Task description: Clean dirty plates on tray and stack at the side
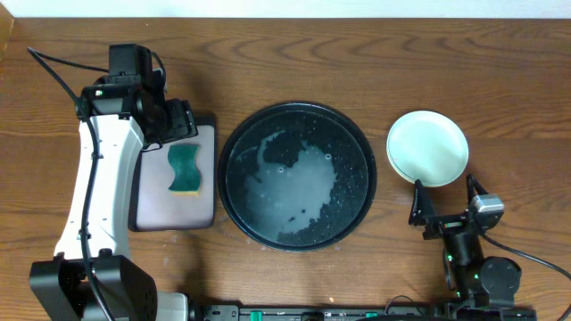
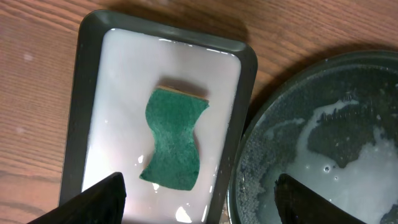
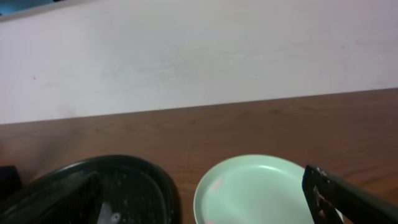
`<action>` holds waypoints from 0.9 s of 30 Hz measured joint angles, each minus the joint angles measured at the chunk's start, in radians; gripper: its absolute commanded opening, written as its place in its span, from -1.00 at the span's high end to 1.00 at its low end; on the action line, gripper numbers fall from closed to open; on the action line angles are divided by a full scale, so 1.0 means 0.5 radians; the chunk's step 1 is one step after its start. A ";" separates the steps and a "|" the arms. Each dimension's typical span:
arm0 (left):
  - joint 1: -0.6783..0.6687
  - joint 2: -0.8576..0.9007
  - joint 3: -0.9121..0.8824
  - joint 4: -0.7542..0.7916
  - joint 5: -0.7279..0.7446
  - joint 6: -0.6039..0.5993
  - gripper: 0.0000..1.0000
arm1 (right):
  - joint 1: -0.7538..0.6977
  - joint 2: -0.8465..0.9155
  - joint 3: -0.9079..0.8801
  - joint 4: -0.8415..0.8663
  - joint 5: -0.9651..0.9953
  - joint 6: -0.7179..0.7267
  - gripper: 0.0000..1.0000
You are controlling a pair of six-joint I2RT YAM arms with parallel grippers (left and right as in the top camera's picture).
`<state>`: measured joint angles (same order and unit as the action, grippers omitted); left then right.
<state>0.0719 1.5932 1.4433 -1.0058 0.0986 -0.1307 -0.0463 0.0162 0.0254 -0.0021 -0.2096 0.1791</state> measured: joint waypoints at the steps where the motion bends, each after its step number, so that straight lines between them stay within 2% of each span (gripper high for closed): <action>1: 0.000 0.001 0.000 -0.001 0.000 0.000 -0.54 | 0.001 -0.002 -0.015 -0.014 0.001 0.000 -0.98; 6: 0.000 0.000 0.000 -0.001 0.000 0.000 -0.54 | 0.005 -0.003 -0.037 -0.101 0.024 -0.002 -0.98; 27: 0.000 0.000 0.000 -0.001 0.000 0.000 -0.54 | 0.014 -0.003 -0.037 -0.105 0.042 -0.004 -0.99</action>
<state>0.0719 1.5932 1.4433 -1.0061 0.0986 -0.1307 -0.0395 0.0147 0.0071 -0.0547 -0.1886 0.1772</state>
